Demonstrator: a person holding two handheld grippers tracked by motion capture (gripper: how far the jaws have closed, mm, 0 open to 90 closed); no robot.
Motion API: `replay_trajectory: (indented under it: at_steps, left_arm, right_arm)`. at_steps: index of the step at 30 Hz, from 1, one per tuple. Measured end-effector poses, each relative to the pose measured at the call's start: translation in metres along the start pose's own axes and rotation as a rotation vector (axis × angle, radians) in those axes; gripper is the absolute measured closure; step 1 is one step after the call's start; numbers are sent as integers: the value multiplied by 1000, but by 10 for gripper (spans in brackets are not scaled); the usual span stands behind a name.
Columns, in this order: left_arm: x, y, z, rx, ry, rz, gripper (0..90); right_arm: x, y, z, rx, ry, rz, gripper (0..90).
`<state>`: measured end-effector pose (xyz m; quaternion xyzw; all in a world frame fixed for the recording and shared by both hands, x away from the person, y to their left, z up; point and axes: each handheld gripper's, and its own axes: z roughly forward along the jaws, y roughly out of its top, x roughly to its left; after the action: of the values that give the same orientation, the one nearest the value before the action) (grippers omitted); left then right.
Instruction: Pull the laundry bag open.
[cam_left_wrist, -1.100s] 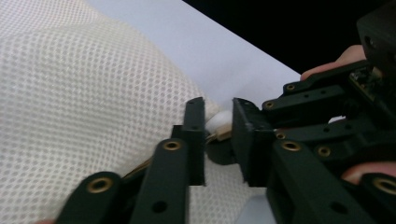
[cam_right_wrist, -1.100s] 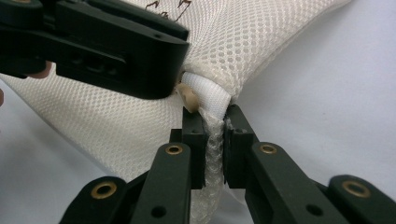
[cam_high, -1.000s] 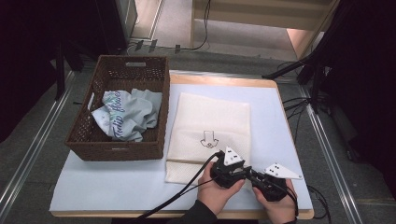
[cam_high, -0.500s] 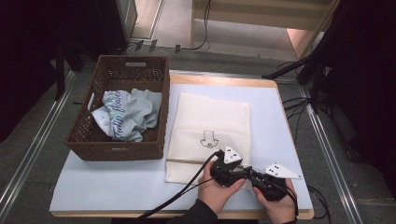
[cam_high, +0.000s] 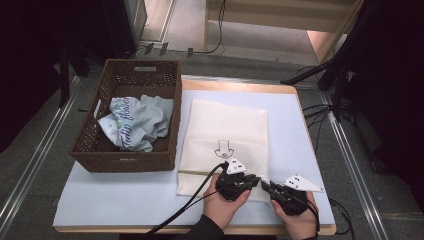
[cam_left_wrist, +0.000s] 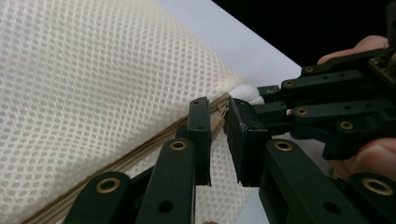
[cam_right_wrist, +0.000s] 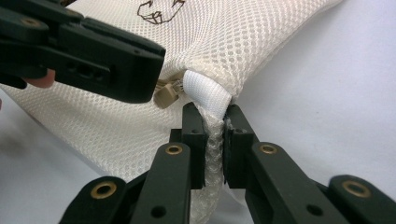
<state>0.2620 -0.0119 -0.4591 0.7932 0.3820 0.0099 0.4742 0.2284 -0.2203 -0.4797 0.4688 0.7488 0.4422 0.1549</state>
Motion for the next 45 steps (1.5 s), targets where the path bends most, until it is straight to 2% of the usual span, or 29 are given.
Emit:
replay_trajectory:
  at_steps: [3,6,10,12,16,19,21,26,34,37,43,45]
  left_arm:
    - [2,-3,1,2,-7,-4,770]
    - [2,-6,3,6,-3,-7,713]
    - [3,-8,6,20,16,-8,659]
    - [4,-9,8,20,-1,-4,650]
    - [0,-11,9,27,-33,28,748]
    - [-1,-12,9,30,-40,25,796]
    - [0,-11,9,32,-29,17,805]
    - [3,-10,8,25,-45,-3,811]
    - [3,-9,9,21,-73,-6,848]
    - [3,-8,7,5,-70,-5,863]
    - [4,-8,7,5,-67,-8,873]
    - [5,-8,7,11,-73,-24,875]
  right_arm:
    - [0,0,0,-3,0,-2,828]
    - [0,0,0,-5,-1,-3,828]
    - [0,0,-1,-10,-5,-4,828]
    - [0,0,-1,-13,-3,-5,828]
    - [0,0,-1,-15,-4,-5,828]
    - [0,0,-1,-17,-5,-6,827]
    - [0,0,-1,-17,-5,-7,826]
    - [1,0,-1,-23,-5,-10,826]
    - [3,-1,-1,-21,3,-24,826]
    - [4,0,-1,-24,3,-30,826]
    - [4,0,-1,-26,4,-21,827]
    - [5,0,-1,-26,4,-20,828]
